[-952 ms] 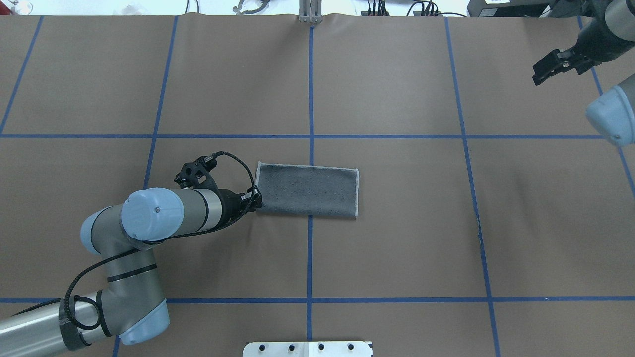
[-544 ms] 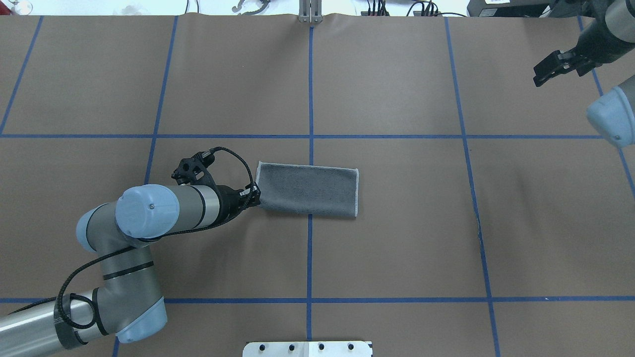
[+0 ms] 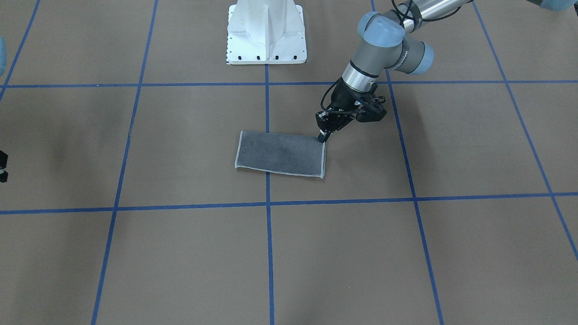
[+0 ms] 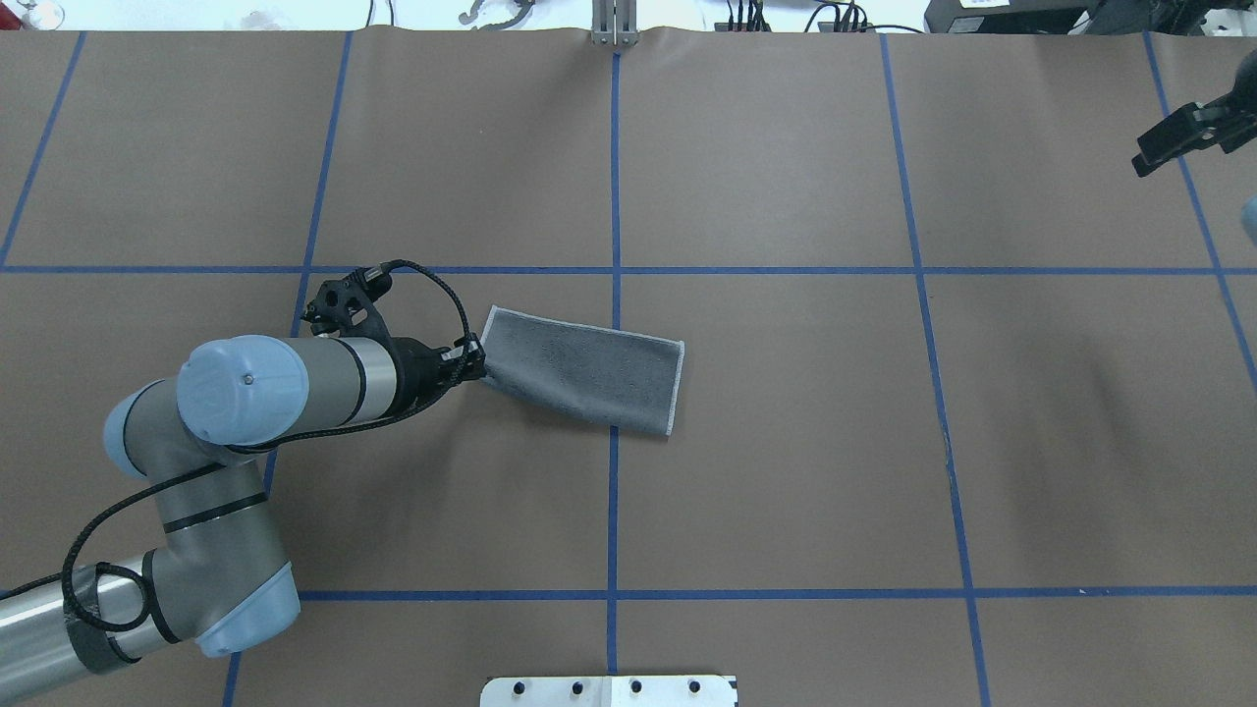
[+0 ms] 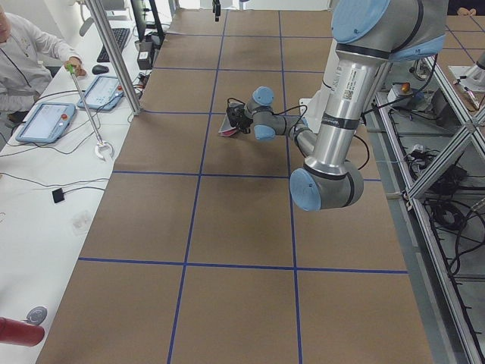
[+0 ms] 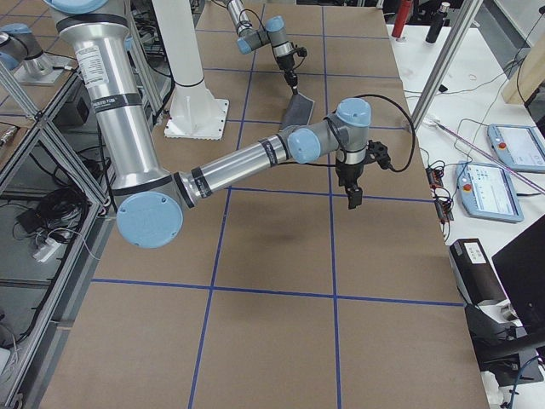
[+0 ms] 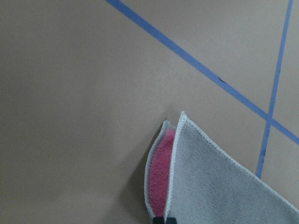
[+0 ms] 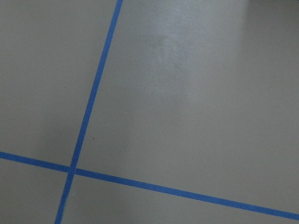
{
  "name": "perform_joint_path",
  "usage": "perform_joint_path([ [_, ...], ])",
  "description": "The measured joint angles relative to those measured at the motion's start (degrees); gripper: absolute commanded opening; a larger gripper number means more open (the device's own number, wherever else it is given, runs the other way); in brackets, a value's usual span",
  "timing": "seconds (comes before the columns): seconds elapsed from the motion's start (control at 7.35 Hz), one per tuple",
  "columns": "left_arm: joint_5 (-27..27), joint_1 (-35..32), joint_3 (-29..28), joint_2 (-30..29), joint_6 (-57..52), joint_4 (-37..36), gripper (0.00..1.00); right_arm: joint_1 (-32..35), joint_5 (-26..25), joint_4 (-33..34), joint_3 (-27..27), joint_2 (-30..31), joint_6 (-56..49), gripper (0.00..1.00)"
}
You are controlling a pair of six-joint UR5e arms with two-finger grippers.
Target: Fold towel twice with both arms
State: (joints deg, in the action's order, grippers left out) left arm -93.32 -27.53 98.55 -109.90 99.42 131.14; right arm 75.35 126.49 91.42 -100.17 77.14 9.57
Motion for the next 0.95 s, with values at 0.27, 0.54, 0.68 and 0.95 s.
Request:
perform_joint_path([
  [0.27, -0.04, -1.02, 0.46, 0.13, -3.36, -0.20, 0.00, 6.53, 3.18, 0.15, 0.16, 6.09, -12.21, 1.00],
  [0.54, -0.06, -1.78, 1.00, 0.80, -6.76, -0.21, 0.00, 10.76, 4.11, 0.04, 0.27, 11.19, -19.62, 1.00],
  [0.68, 0.13, -1.67, 1.59, 1.06, -7.38, -0.25, 0.00, 11.60, 4.22, -0.06, 0.28, 12.25, -20.91, 1.00],
  [0.95, 0.90, -0.37, 1.98, 0.29, -7.69, -0.50, 0.00, 12.05, 4.30, -0.17, 0.32, 12.70, -21.49, 1.00],
])
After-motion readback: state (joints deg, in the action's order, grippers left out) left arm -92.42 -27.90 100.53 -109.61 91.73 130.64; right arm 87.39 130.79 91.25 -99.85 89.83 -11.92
